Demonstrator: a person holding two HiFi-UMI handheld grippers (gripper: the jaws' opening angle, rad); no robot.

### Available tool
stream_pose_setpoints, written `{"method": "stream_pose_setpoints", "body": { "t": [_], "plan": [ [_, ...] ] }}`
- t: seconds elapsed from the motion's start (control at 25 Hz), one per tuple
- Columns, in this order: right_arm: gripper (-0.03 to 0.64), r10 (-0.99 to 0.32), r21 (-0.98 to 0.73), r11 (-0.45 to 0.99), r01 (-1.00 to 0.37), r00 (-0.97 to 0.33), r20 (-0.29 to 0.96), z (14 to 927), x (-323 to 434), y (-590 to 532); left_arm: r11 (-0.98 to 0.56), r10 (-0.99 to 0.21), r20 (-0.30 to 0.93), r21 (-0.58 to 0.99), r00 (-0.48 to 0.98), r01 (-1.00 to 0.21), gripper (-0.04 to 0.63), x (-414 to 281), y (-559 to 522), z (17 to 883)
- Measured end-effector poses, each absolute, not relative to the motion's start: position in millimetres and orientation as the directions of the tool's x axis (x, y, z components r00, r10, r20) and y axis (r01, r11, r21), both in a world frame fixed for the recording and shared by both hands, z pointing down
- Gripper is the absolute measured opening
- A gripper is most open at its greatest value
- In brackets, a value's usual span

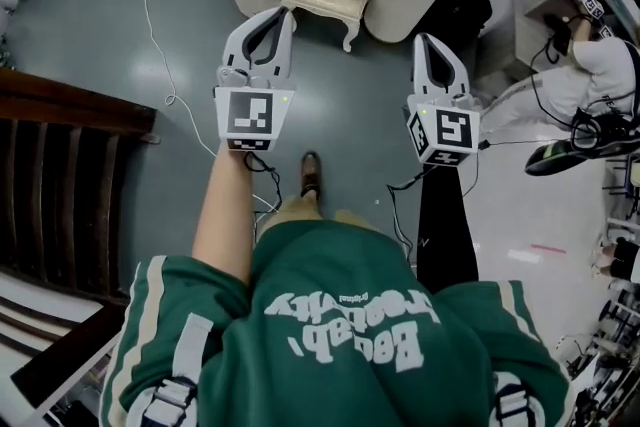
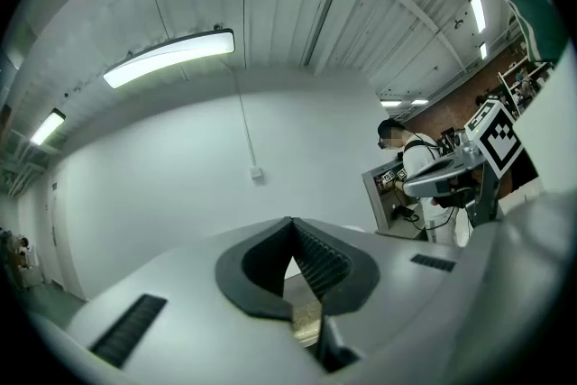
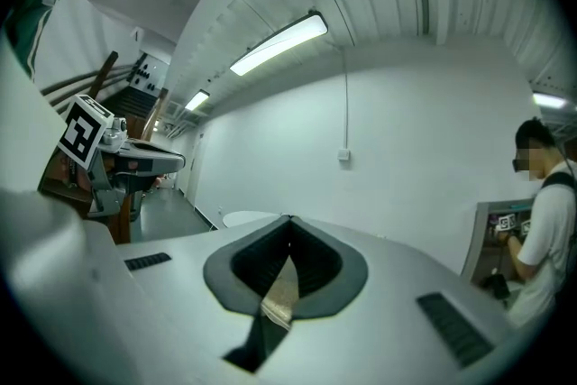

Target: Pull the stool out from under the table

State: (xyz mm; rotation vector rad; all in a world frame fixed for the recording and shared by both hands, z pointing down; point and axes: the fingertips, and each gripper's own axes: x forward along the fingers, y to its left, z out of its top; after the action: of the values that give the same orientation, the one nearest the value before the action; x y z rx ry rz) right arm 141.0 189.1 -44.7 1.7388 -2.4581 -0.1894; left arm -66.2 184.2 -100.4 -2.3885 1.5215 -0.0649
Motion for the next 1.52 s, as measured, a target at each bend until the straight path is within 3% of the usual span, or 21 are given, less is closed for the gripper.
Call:
{"method": "stream_pose_setpoints", "body": {
  "t": [0.52,1.52],
  "plan": [
    [0.009,-0.959,0.160,0.282,-0.946,-0.273,0.077,-27.2,129.4,78.1,-0.435,-0.874,-0.100,-0.277,0.476,-0.857,0.014,-84.5,55.5,-92.5],
    [0.009,-0.927,0.121,0.371,-0.921,-0.359,0.108,12.7,152.4,-156.9,-0.418,-0.888,-0.084,-0.257,0.451,-0.871,0.014,-44.8,-161.7,-54.2]
  ]
}}
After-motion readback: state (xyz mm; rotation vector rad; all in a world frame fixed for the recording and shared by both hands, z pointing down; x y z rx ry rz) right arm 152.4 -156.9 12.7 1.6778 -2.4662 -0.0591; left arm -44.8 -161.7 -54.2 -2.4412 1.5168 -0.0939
